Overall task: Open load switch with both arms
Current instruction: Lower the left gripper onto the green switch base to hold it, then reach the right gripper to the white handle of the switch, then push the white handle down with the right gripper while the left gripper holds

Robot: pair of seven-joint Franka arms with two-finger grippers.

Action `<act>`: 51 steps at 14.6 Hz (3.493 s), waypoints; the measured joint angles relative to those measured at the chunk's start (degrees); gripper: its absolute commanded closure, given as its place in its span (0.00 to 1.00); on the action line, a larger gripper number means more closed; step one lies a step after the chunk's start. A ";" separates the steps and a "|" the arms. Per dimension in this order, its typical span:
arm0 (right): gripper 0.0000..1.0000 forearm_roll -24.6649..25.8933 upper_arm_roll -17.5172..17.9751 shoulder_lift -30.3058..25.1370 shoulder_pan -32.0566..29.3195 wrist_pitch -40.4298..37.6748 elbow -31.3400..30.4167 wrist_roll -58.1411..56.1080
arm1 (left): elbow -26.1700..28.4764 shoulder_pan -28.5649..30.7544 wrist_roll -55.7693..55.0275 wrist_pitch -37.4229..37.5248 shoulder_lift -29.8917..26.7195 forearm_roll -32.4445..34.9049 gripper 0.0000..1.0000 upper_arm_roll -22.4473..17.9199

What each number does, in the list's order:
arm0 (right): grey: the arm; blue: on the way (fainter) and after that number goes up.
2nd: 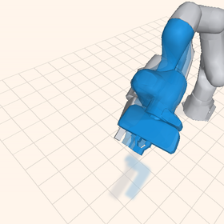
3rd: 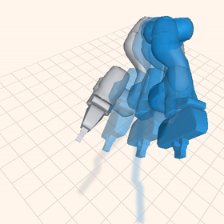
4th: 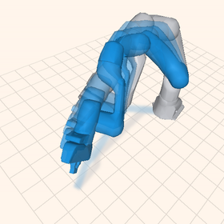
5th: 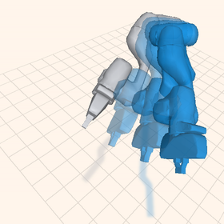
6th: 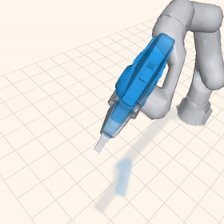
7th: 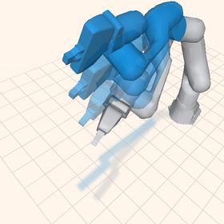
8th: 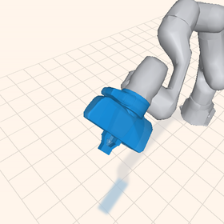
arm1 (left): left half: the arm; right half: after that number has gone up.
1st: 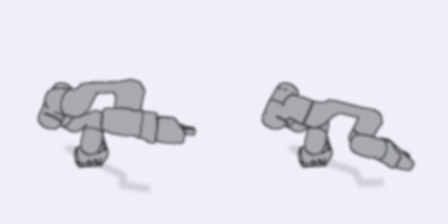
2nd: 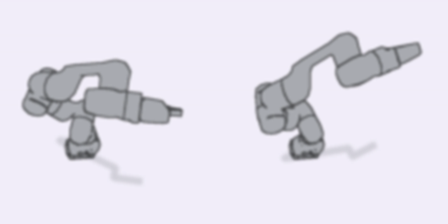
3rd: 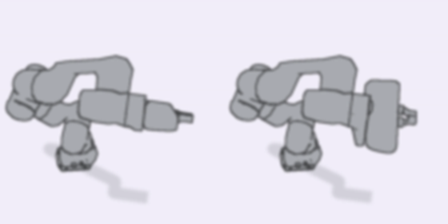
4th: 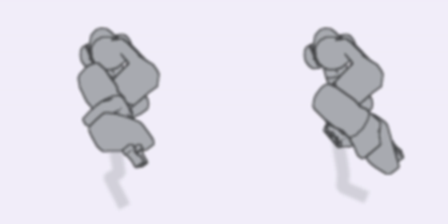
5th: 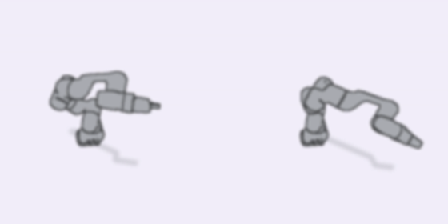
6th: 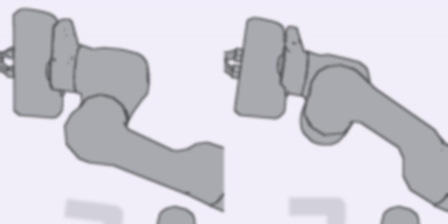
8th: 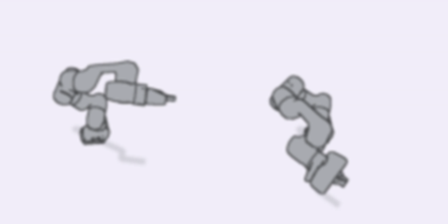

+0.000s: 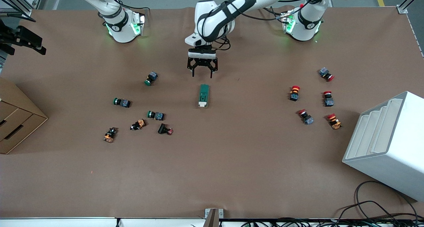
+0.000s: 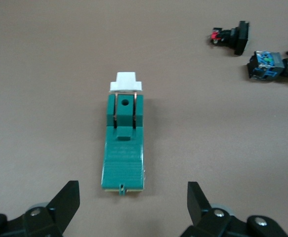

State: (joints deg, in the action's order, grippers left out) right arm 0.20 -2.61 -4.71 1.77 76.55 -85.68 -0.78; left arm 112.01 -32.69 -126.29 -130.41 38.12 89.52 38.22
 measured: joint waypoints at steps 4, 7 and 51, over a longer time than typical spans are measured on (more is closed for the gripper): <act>0.00 0.00 0.00 0.00 0.00 0.00 0.00 0.00 | 0.93 -0.12 -5.88 4.72 2.35 9.13 0.03 -0.23; 0.00 0.00 0.00 0.00 0.00 0.00 0.00 0.00 | 1.12 -1.01 -8.49 9.44 4.32 13.35 0.03 -0.22; 0.00 -8.92 0.61 49.28 39.33 39.08 3.19 103.81 | -0.09 -5.69 -13.53 14.62 9.44 17.90 0.00 -3.23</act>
State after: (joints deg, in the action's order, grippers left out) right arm -8.72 -2.00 44.57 41.10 115.63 -82.48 103.03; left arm 111.92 -38.39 -139.83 -115.80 47.56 107.42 34.99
